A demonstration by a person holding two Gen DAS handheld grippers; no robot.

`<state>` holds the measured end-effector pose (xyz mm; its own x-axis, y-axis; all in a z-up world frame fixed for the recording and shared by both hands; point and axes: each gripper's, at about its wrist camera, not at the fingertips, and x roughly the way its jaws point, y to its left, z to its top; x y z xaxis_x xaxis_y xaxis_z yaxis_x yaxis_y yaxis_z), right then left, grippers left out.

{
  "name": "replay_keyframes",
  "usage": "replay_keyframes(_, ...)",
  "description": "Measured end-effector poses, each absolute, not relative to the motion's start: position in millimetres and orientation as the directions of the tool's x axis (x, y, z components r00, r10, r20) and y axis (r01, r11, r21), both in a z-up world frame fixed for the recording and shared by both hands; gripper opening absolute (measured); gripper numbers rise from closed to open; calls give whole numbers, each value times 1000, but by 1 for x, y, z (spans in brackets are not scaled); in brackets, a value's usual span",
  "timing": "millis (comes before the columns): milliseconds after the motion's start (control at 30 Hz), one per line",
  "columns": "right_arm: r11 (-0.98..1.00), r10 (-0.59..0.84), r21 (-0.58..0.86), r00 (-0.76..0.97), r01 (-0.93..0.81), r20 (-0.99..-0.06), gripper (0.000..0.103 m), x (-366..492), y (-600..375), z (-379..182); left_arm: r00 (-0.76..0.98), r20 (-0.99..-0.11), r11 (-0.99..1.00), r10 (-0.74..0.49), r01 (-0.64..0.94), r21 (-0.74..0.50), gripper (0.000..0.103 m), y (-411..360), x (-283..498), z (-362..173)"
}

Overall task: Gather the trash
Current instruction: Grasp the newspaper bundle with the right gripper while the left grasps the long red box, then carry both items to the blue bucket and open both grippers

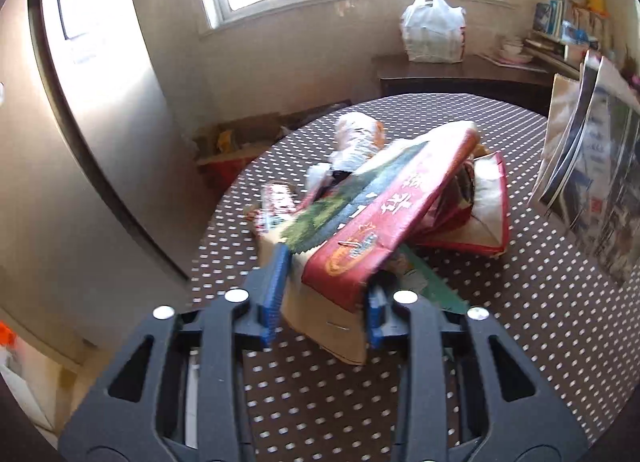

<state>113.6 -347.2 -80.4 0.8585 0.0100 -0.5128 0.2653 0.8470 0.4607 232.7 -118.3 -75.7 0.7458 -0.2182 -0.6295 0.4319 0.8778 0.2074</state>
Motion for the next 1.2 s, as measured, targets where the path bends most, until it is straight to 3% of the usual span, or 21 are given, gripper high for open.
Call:
replay_keyframes(133, 848, 20, 466, 862, 254, -506, 32, 111, -345, -79, 743, -622, 900, -246, 413, 137, 16, -103, 227, -63)
replay_keyframes(733, 885, 163, 464, 900, 48, -403, 32, 122, -285, -35, 791, -566, 953, -233, 301, 29, 16, -42, 195, -31)
replay_keyframes(1200, 888, 391, 415, 797, -197, -459, 32, 177, -157, -36, 789, -611, 998, -59, 36, -50, 16, 72, 180, -59)
